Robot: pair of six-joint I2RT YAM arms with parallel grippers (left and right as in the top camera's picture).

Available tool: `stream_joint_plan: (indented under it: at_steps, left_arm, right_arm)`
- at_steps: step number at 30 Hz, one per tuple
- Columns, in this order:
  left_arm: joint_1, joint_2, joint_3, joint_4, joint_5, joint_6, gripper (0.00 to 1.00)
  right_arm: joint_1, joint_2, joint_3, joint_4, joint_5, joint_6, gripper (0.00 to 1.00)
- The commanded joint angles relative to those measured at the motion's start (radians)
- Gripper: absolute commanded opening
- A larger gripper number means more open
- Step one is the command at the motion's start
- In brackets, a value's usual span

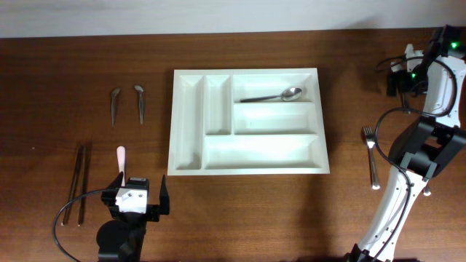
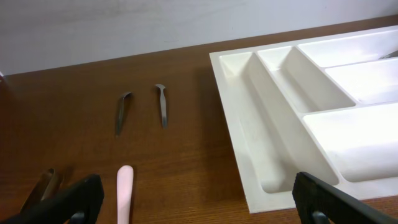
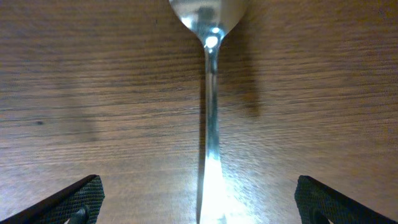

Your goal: Pack container

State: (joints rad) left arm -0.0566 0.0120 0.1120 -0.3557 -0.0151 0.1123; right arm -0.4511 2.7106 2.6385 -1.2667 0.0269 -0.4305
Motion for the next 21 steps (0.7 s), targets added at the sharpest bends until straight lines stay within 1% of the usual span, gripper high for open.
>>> stream_joint_plan:
  at_steps: [1, 11, 21]
  left_arm:
    - [0.005, -0.007, -0.004, -0.001, -0.006, 0.010, 0.99]
    - [0.005, -0.007, -0.004, -0.001, -0.006, 0.010, 0.99]
    - [0.005, -0.007, -0.004, -0.001, -0.006, 0.010, 0.99]
  right_arm:
    - [0.005, 0.024, -0.010, 0.000, 0.008, -0.011, 0.99]
    - [0.005, 0.029, -0.021, 0.010, 0.007, -0.011, 0.99]
    - [0.003, 0.029, -0.082, 0.049, 0.007, -0.010, 0.99]
